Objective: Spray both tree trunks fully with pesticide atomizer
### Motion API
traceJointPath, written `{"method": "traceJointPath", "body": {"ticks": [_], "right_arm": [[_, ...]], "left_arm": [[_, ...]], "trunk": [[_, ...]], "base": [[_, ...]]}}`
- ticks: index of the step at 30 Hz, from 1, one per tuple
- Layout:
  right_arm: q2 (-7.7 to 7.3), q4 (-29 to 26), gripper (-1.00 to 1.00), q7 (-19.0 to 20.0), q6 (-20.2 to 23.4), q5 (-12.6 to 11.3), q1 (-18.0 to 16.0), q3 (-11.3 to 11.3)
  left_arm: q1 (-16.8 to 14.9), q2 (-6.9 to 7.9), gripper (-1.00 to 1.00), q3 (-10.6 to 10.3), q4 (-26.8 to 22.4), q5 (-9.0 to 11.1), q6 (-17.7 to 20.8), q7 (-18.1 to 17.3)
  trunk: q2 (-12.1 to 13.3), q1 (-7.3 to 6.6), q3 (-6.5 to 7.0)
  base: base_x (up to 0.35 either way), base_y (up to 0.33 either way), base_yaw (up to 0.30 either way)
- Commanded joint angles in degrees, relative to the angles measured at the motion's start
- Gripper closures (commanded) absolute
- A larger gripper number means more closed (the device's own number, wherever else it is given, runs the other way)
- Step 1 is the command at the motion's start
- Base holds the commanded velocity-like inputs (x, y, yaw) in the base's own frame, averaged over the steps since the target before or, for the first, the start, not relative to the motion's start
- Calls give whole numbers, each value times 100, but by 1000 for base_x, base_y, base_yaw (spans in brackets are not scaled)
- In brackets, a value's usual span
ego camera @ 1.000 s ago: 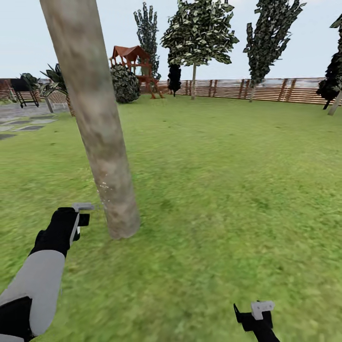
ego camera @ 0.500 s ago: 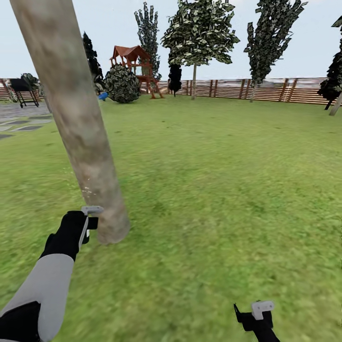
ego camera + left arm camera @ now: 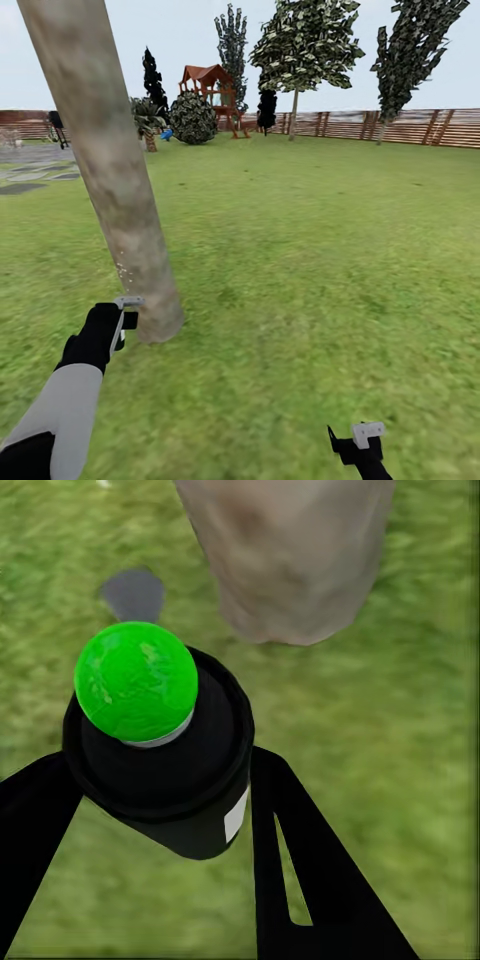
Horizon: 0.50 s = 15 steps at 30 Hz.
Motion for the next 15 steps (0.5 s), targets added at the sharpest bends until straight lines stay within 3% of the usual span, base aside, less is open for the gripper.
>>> {"method": "traceJointPath", "body": {"ticks": [1,6,11,15], "right_arm": [[-1,4,-100,9,-18,50,-2,-49],[-1,4,-100,10,-16,52,-2,-49],[-1,4,-100,15,-21,53,-2,-43],[-1,9,-100,16,-22,54,-2,-47]], "left_arm": [[6,-44,100,11,1,-61,14,-17],[169,-81,100,4,-56,-49,-55,-16],[179,-220,100,2,-60,-51,-59,-16],[179,-232,100,9,-60,-52,-68,-16]], "trunk": [[-2,1,-5],[-2,1,-5],[-2,1,-5],[-2,1,-5]], "base": [[97,-266,278],[20,-275,278],[1,-280,276],[28,-282,99]]}}
